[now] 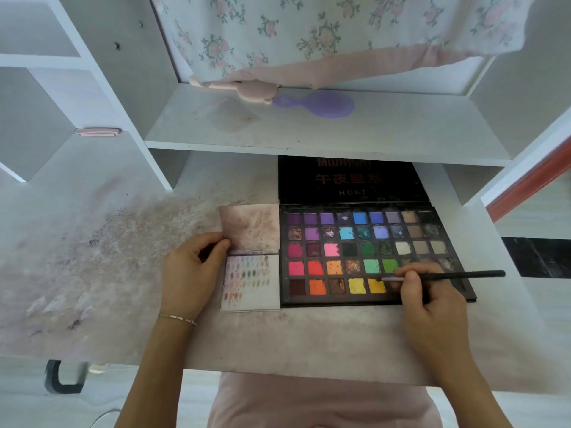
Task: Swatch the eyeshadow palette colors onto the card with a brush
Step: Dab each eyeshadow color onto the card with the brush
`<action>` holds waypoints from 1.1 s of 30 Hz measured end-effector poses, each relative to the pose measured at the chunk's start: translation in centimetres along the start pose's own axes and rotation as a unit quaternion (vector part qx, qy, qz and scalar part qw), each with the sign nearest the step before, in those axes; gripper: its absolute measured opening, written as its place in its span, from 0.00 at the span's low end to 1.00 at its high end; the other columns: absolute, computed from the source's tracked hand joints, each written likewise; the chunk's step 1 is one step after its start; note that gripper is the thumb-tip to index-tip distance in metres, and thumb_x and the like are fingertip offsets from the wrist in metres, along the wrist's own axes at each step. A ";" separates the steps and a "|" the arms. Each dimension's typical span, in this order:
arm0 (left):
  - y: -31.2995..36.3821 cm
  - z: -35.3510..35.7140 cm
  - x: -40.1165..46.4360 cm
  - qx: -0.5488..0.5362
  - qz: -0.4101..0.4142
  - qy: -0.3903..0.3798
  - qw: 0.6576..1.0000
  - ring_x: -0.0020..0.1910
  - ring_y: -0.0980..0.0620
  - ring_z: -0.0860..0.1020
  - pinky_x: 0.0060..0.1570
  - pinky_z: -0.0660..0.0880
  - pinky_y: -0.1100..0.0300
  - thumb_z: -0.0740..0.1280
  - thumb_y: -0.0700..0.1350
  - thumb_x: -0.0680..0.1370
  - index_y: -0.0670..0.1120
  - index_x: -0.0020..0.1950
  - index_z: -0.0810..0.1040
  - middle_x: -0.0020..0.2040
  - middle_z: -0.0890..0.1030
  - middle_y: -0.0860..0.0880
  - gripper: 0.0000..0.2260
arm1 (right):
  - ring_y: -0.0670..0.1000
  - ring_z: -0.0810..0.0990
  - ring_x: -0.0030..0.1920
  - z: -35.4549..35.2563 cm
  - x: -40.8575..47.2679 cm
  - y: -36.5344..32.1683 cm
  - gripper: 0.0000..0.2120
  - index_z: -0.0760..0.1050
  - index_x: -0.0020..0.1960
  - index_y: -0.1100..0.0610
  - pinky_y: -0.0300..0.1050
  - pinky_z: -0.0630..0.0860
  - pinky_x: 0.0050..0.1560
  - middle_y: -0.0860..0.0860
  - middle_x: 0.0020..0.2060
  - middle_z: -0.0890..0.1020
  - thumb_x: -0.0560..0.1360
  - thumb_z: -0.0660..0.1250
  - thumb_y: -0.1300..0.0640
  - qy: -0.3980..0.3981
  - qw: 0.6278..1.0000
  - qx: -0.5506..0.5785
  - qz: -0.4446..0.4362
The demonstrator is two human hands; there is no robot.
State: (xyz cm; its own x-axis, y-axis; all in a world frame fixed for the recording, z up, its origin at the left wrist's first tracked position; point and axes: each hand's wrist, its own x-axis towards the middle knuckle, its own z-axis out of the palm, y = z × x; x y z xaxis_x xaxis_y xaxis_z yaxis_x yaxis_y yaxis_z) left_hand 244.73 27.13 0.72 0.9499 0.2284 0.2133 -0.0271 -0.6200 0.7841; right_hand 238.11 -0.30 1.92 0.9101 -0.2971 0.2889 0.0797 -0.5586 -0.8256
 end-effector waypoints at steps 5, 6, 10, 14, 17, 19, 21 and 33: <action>0.2 0.0 0.0 0.004 0.002 0.001 1.000 0.40 0.62 0.75 0.42 0.70 0.68 0.67 0.40 0.74 0.46 0.46 0.82 0.39 0.79 0.57 0.05 | 0.33 0.76 0.37 0.0 0.0 -0.1 0.09 0.69 0.37 0.46 0.22 0.67 0.31 0.40 0.31 0.76 0.70 0.57 0.59 -0.039 0.999 -0.011 -0.023; 0.2 0.0 0.0 0.005 0.002 0.001 1.000 0.39 0.61 0.75 0.42 0.70 0.68 0.67 0.39 0.74 0.46 0.46 0.82 0.39 0.79 0.57 0.05 | 0.33 0.76 0.37 0.0 0.1 -0.1 0.10 0.69 0.37 0.45 0.22 0.67 0.31 0.39 0.31 0.76 0.70 0.57 0.59 -0.044 0.999 -0.014 -0.026; 0.3 0.0 0.0 0.011 -0.001 0.000 1.000 0.40 0.57 0.76 0.42 0.70 0.67 0.67 0.40 0.74 0.46 0.47 0.82 0.40 0.79 0.55 0.05 | 0.36 0.76 0.35 0.0 0.1 -0.1 0.10 0.68 0.35 0.45 0.23 0.67 0.28 0.42 0.28 0.75 0.69 0.57 0.59 -0.053 0.998 -0.012 -0.016; 0.4 0.0 -0.1 0.010 -0.003 0.000 1.000 0.40 0.56 0.76 0.42 0.70 0.67 0.67 0.40 0.74 0.46 0.47 0.82 0.40 0.79 0.55 0.05 | 0.35 0.76 0.37 0.0 0.1 -0.1 0.09 0.68 0.36 0.45 0.23 0.67 0.29 0.41 0.28 0.75 0.69 0.57 0.58 -0.050 0.999 -0.013 -0.018; 0.4 0.0 0.0 0.012 -0.003 0.001 1.000 0.39 0.59 0.76 0.42 0.69 0.68 0.67 0.40 0.74 0.46 0.46 0.82 0.40 0.79 0.55 0.05 | 0.36 0.77 0.39 0.0 0.1 -0.1 0.09 0.67 0.36 0.44 0.23 0.68 0.30 0.41 0.29 0.75 0.69 0.57 0.58 -0.055 0.998 -0.015 -0.015; 0.4 0.0 -0.1 0.013 -0.001 0.002 1.000 0.39 0.60 0.75 0.42 0.69 0.69 0.67 0.39 0.74 0.45 0.46 0.82 0.40 0.79 0.55 0.05 | 0.36 0.76 0.38 -0.1 0.0 -0.1 0.09 0.68 0.35 0.44 0.24 0.68 0.30 0.41 0.28 0.75 0.69 0.57 0.58 -0.054 0.998 -0.016 -0.015; 0.4 0.0 -0.1 0.012 -0.002 0.003 1.000 0.39 0.60 0.75 0.42 0.69 0.69 0.67 0.39 0.74 0.45 0.47 0.82 0.40 0.79 0.55 0.05 | 0.35 0.76 0.37 -0.2 0.0 -0.1 0.10 0.68 0.35 0.44 0.23 0.67 0.30 0.41 0.28 0.75 0.69 0.57 0.58 -0.051 0.998 -0.017 -0.021; 0.5 0.0 -0.1 0.019 0.002 0.001 1.000 0.41 0.54 0.76 0.42 0.69 0.69 0.67 0.39 0.74 0.44 0.47 0.82 0.42 0.80 0.53 0.06 | 0.35 0.76 0.35 -0.2 0.1 -0.2 0.08 0.69 0.36 0.46 0.23 0.67 0.29 0.43 0.29 0.75 0.68 0.57 0.59 -0.053 0.999 0.005 -0.006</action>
State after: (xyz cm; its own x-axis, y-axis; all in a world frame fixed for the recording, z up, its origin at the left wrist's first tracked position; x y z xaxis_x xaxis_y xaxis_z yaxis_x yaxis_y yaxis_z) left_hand 244.66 26.85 1.09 0.9493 0.2268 0.2179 -0.0192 -0.6496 0.7600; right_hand 238.10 -0.32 2.23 0.9471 -0.2063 0.2457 0.0939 -0.5541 -0.8271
